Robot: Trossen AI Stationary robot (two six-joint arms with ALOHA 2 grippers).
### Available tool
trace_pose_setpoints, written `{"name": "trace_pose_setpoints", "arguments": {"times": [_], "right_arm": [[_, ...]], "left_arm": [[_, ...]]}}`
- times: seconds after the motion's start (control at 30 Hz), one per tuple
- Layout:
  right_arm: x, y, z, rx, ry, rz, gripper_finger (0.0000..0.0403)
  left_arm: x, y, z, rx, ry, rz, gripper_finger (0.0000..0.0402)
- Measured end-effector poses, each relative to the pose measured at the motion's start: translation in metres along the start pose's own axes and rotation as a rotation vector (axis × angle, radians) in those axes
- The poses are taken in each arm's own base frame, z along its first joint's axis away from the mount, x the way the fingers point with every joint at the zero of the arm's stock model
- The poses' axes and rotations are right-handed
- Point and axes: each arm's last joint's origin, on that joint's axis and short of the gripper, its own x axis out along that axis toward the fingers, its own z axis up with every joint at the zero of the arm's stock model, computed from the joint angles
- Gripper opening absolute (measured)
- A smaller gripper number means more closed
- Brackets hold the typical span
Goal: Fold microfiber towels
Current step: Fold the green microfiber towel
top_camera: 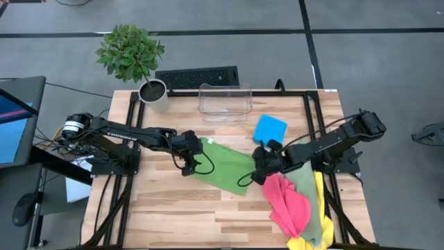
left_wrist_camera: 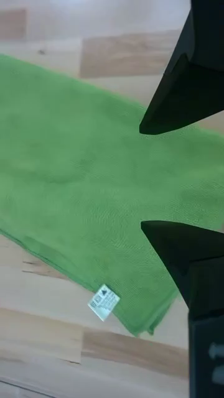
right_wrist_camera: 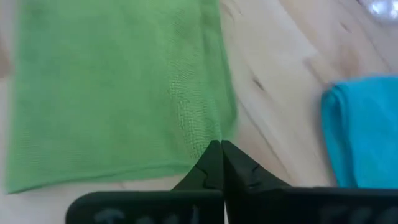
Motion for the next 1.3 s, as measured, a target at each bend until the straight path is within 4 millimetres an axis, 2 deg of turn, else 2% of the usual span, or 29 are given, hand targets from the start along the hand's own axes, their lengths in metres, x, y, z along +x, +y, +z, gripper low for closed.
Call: {"name": "trace_pose_setpoints", "arguments": {"times": [0.13, 0.3, 0.43, 0.6, 0.77, 0.97, 1.07, 1.17, 1.3], "right_arm": [[0.013, -0.001, -0.005, 0.018, 0.044, -0.002, 0.0015], [0.017, 0.001, 0.000, 0.042, 0.010, 0.023, 0.0022], [0.017, -0.005, -0.008, 0.053, 0.083, -0.036, 0.0030], [0.015, -0.003, -0.009, 0.077, 0.088, -0.026, 0.0036], [0.015, -0.004, -0.011, 0.060, 0.106, -0.039, 0.0085], [-0.007, -0.003, -0.015, 0.079, 0.016, -0.093, 0.0173], [-0.016, 0.013, -0.016, 0.070, -0.061, 0.006, 0.0201], [-0.018, 0.046, -0.019, -0.025, -0.182, 0.166, 0.0208], [-0.005, 0.075, -0.030, -0.125, -0.242, 0.248, 0.0202]], "left_arm": [[0.000, -0.006, 0.002, 0.016, -0.023, -0.017, 0.0231], [0.000, -0.013, 0.000, 0.015, -0.024, -0.030, 0.0231], [0.009, -0.016, -0.013, 0.021, -0.019, -0.041, 0.0231], [0.018, -0.015, -0.027, 0.006, -0.027, -0.044, 0.0231], [0.018, -0.015, -0.027, 0.017, -0.028, -0.044, 0.0231], [0.018, -0.015, -0.027, 0.035, -0.025, -0.044, 0.0231], [0.018, -0.015, -0.028, 0.044, -0.024, -0.044, 0.0231], [0.018, -0.015, -0.028, 0.045, -0.024, -0.044, 0.0231], [0.018, -0.015, -0.028, 0.045, -0.023, -0.044, 0.0231]]}}
